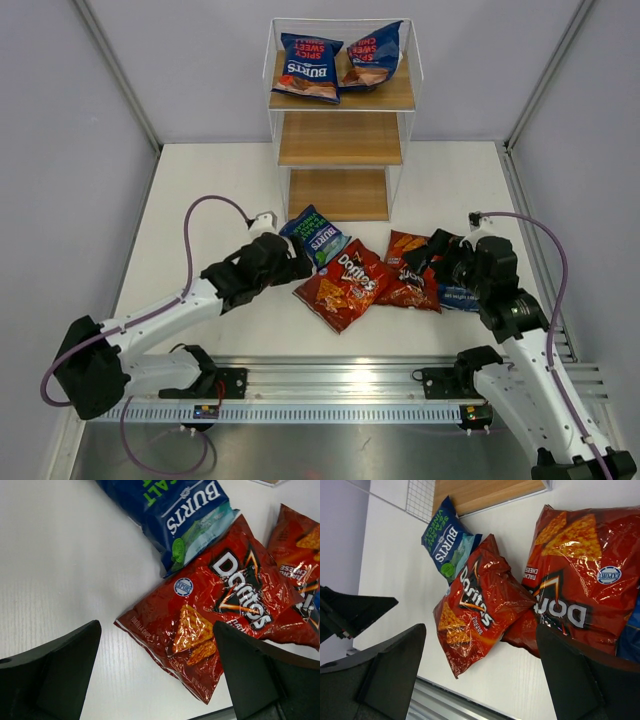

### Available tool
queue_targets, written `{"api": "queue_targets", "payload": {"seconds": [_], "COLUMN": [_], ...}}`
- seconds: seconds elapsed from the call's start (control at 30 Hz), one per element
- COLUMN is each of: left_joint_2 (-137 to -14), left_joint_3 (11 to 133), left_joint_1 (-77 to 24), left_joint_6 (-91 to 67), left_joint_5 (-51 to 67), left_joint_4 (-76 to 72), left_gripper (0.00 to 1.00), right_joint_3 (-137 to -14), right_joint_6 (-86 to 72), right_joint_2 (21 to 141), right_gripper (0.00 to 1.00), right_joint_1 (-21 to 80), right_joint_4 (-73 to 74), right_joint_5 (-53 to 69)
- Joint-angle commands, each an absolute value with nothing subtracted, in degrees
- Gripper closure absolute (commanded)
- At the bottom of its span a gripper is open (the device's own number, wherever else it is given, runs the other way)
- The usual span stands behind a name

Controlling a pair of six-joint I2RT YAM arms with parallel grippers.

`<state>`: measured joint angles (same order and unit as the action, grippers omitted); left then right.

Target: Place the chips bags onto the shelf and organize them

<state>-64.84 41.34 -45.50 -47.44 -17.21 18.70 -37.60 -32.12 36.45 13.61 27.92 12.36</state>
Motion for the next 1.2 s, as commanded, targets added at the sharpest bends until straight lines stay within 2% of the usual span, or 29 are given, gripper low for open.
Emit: {"api": "queue_targets", "payload": {"seconds": [0.0,0.17,0.27,0.3,0.4,0.6,0.9,1.17], "left_joint_2": [-66.1,-67.1,-68.1,-68.6,-68.9,-67.2,-72.1,-77.2], "left_joint_3": [46.2,50.0,53.0,53.7,55.1,51.9,51.0,48.6], "left_joint_1": [-45.7,-45.7,-45.6,-45.7,-45.6,-45.6,-45.4,-45.2], "left_joint_6": [-52.0,-56.5,-59.2,-59.3,-59.3,-55.7,-52.6,-52.5], "left_joint_5": [-23.2,-31.0,-34.2,-34.7,-35.7,-31.6,-25.0,-24.0], "left_joint_4": [22.8,32.6,38.4,39.5,41.7,34.0,20.0,9.6], "left_gripper": [0.01,0.01,0.01,0.01,0.01,0.01,0.01,0.01], "right_joint_3": [-38.1,-41.6,-44.0,-44.2,-43.1,-46.6,-47.9,-50.4], "right_joint_6": [-30.9,-30.6,-31.3,-31.6,-36.9,-28.7,-28.0,-27.5], "right_joint_2": [33.6,34.5,37.2,38.4,41.7,40.2,38.2,34.4], "right_gripper": [0.01,0.0,0.01,0.0,0.01,0.01,0.01,0.0], "right_joint_1": [13.9,13.9,13.8,13.9,14.1,14.0,14.0,14.0], "right_joint_4": [27.0,29.4,28.0,24.6,17.1,29.7,34.1,40.3], "right_joint_5": [14.8,19.4,34.0,46.7,57.9,41.1,32.7,25.5]}}
